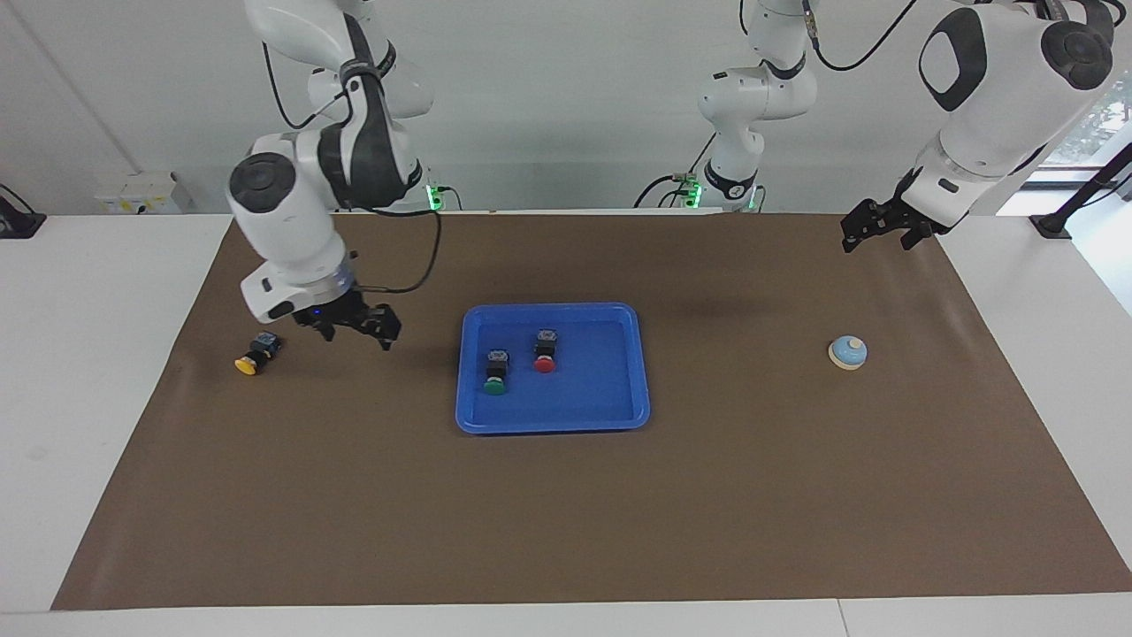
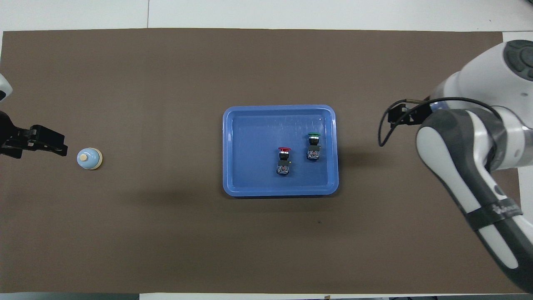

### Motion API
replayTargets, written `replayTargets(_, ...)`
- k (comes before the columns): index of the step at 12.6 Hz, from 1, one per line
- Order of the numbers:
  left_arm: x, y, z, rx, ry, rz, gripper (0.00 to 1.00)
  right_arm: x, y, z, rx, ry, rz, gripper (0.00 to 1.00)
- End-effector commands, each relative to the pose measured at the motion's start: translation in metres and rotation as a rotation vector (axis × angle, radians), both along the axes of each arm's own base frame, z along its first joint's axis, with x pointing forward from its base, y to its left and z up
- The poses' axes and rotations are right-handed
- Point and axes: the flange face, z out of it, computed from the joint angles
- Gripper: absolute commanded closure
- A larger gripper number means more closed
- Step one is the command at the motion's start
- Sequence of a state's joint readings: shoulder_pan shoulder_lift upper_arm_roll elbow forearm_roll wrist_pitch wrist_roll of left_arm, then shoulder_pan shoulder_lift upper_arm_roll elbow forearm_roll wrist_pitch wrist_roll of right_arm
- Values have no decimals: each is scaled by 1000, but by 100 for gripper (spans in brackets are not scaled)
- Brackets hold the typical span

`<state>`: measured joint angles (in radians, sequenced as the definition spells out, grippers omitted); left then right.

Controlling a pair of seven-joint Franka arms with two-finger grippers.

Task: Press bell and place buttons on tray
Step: 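Move the right gripper to the yellow button and grasp it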

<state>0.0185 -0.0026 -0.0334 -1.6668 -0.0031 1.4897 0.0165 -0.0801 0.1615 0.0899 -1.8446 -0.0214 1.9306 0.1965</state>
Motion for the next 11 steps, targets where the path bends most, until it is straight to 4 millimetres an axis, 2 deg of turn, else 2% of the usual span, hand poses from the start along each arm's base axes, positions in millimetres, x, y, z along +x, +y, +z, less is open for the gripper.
replayTargets(1,-5,1,6,-3,-1,12,0,-21,-63,-23,-25,-21,38,0)
replayTargets(2,-5,1,6,-3,-1,12,0,-37,-90,-42,-28,-46,42,0)
replayTargets(3,-4,1,6,-3,0,12,0,-52,-108,-60,-34,-90,41,0)
replayTargets(5,-5,1,6,-3,-1,12,0,-73,-133,-94,-51,-175,52,0)
replayTargets(8,-5,1,6,-3,-1,12,0,-80,-147,-102,-53,-176,36,0)
replayTargets(11,-5,1,6,-3,-1,12,0,-96,-168,-115,-49,-151,13,0)
